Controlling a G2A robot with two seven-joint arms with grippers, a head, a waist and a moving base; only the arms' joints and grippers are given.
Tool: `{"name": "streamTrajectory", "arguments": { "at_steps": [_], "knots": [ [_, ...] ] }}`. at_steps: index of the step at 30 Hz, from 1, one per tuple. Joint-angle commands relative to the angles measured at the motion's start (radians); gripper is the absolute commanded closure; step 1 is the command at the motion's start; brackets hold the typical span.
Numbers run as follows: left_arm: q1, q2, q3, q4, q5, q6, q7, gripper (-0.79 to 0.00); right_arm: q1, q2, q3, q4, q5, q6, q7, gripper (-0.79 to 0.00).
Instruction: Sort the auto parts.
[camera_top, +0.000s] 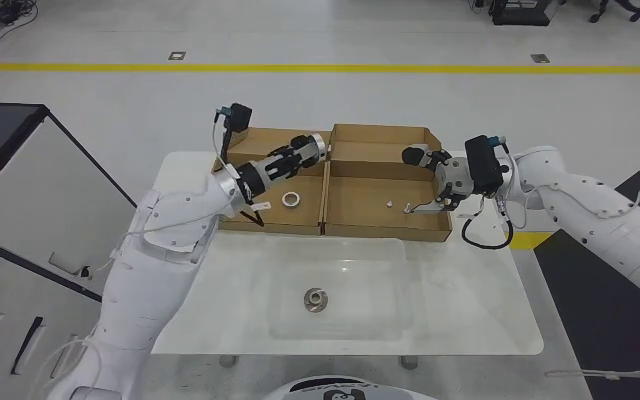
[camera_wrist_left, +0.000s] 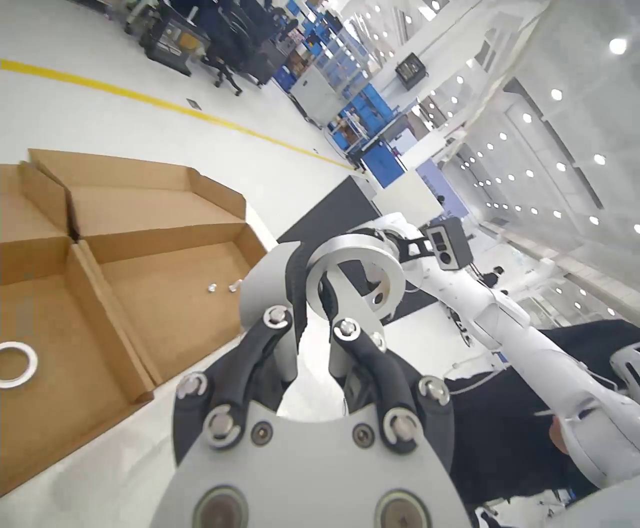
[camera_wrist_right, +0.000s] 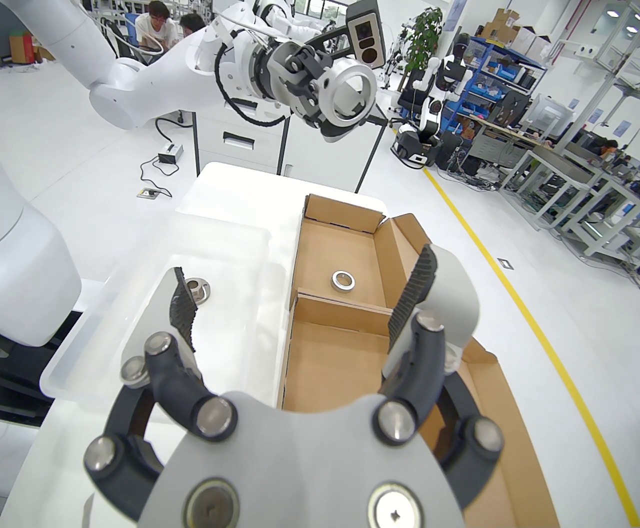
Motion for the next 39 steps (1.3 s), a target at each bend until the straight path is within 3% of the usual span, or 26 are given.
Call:
{"name": "streamTrajectory", "arguments": {
  "at_steps": [1,13,18,22,27,36,39],
  "knots": [
    [0.000,0.000,0.000,0.000,-0.001,-0.001,-0.001,0.000,0.000,0.000,0.000,0.000,0.000,0.000,0.000,-0.785],
    [0.018,0.001,-0.015,0.009,-0.024,0.008,0.023,0.000,0.000,0.000,0.000,0.000,0.000,0.000,0.000,-0.785],
    [-0.028,0.004,0.006,0.009,0.136,0.215,0.004,0.000,0.000,0.000,0.000,0.000,0.000,0.000,0.000,-0.785],
    [-0.125,-0.002,0.095,0.041,0.300,0.444,-0.076,0.000,0.000,0.000,0.000,0.000,0.000,0.000,0.000,-0.785],
    [-0.226,-0.017,0.211,0.135,0.416,0.621,-0.169,0.000,0.000,0.000,0.000,0.000,0.000,0.000,0.000,-0.785],
    [-0.383,-0.055,0.397,0.354,0.614,0.849,-0.286,0.000,0.000,0.000,0.000,0.000,0.000,0.000,0.000,-0.785],
    [-0.419,-0.074,0.445,0.445,0.626,0.869,-0.266,0.000,0.000,0.000,0.000,0.000,0.000,0.000,0.000,-0.785]
  ]
}}
